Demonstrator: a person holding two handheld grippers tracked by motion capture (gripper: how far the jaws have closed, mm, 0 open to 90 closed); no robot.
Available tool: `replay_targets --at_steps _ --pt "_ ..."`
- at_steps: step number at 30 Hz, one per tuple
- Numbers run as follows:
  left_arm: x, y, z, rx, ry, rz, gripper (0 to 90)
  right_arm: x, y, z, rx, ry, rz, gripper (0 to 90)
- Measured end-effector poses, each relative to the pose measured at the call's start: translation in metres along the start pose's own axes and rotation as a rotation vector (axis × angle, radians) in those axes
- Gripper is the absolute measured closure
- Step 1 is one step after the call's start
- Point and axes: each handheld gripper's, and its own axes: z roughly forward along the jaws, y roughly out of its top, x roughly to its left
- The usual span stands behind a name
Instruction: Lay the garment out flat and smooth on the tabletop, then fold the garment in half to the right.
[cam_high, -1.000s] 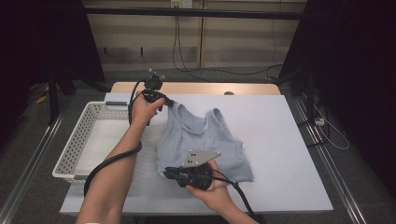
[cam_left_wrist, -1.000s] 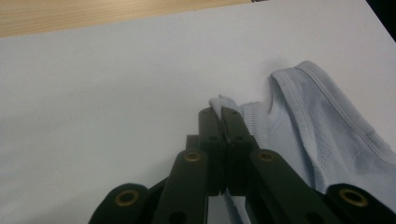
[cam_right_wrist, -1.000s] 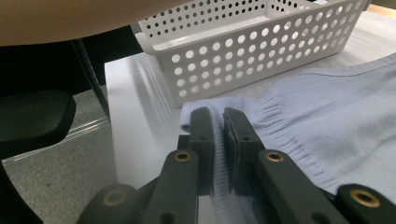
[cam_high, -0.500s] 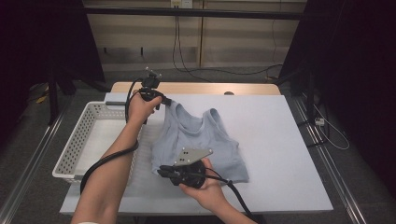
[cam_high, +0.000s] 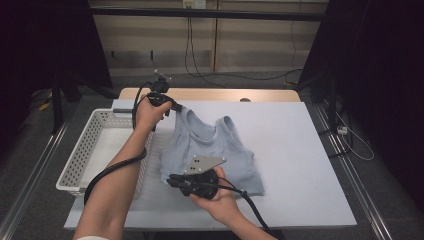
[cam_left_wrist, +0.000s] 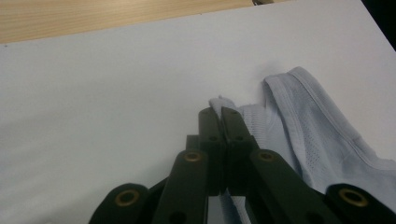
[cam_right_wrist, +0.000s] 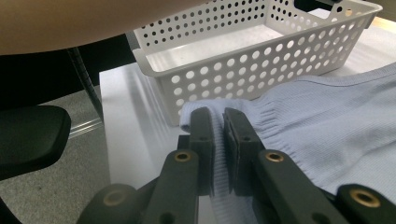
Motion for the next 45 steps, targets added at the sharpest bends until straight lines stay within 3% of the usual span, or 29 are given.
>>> replay_targets --at_steps 16,29,38,45 --pt "0.003 0.004 -0.005 0.006 -0.004 0.004 88.6 0.001 0.003 0.004 -0.005 0.001 0.001 83.3" --pt "0.01 0.008 -0.015 0.009 0.003 0.007 88.6 0.004 0.009 0.019 -0.013 0.024 0.011 83.4" --pt "0.021 0.007 -0.026 0.017 0.023 -0.013 88.6 0.009 0.018 0.026 -0.052 0.042 0.021 83.4" --pt "0.021 0.006 -0.024 0.021 0.042 -0.036 88.5 0.007 0.014 0.018 -0.065 0.038 0.033 83.3"
